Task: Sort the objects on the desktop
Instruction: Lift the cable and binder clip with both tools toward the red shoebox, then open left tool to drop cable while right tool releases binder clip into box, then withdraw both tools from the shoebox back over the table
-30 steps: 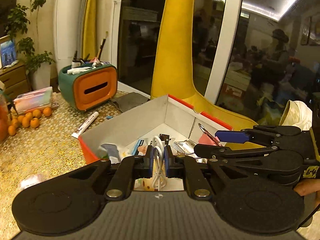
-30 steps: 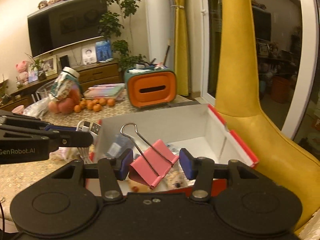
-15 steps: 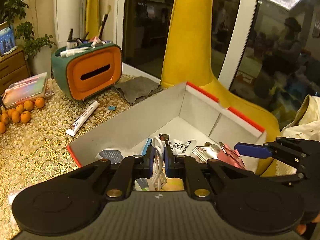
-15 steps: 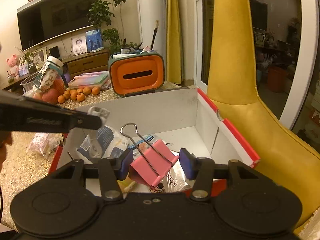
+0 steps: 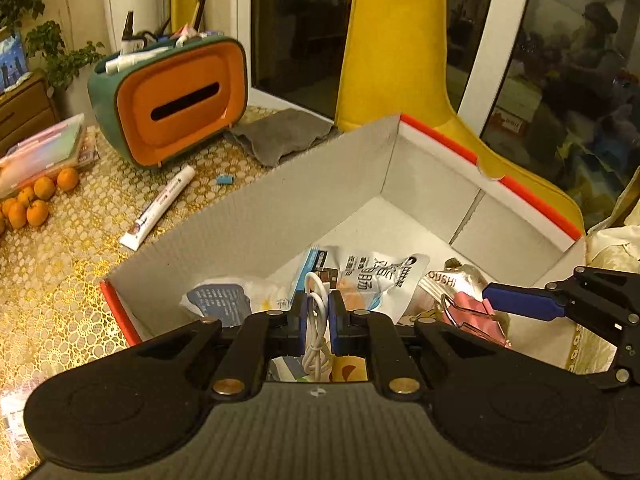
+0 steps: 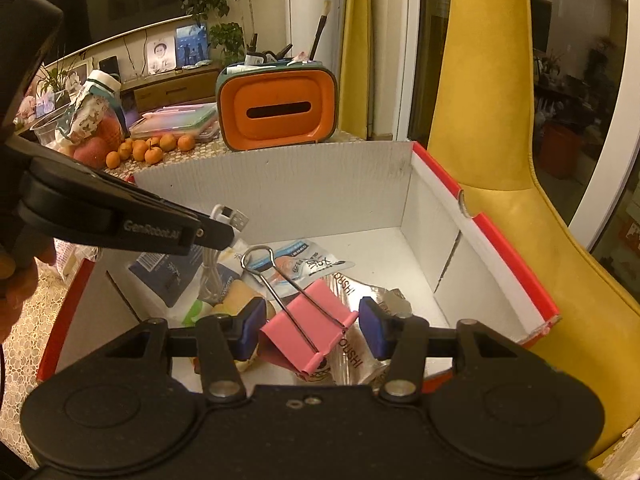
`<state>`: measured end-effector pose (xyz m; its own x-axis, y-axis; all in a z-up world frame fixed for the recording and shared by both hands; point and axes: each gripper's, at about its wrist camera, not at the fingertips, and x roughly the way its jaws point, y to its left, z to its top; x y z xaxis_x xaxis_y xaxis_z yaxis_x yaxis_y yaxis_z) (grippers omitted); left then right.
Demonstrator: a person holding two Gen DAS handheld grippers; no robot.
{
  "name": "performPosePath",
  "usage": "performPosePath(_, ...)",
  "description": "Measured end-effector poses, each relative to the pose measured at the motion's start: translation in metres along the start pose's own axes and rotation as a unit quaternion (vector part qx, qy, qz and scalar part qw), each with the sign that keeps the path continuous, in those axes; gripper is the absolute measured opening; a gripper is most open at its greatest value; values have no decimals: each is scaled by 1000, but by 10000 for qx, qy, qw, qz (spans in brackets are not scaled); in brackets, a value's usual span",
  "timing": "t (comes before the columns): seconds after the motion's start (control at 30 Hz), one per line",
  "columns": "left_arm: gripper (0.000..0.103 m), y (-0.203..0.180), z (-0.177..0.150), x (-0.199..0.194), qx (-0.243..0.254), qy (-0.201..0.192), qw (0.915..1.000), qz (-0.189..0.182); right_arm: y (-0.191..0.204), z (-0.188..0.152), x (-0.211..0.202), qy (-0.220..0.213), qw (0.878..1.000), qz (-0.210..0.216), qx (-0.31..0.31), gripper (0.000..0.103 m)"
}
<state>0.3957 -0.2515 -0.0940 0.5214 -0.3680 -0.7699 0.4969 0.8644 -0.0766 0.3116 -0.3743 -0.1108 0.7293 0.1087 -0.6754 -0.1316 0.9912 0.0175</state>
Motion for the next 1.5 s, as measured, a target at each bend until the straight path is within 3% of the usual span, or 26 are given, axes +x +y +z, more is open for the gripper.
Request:
performPosePath(0.5, 10, 2, -6, 14, -76, 220, 9997, -49, 3, 4, 12, 222, 9996, -15, -174, 52)
performPosePath(1.07, 12, 4, -18, -22, -135, -96, 9997, -178, 8, 6, -14, 7, 9995, 69, -310, 65)
performPosePath(1.13, 18, 5, -20, -27, -202, -129, 9995, -220, 9, 7, -18, -24, 9995, 95, -312, 66)
performPosePath(1.27, 66, 4, -27, -40, -208, -259, 9992, -218, 9, 7, -26, -99, 9995, 129, -263, 73)
performPosePath(1.5, 66, 0, -35, -64, -164, -493, 9984, -202, 9, 5, -43, -220, 9993, 200, -240, 81)
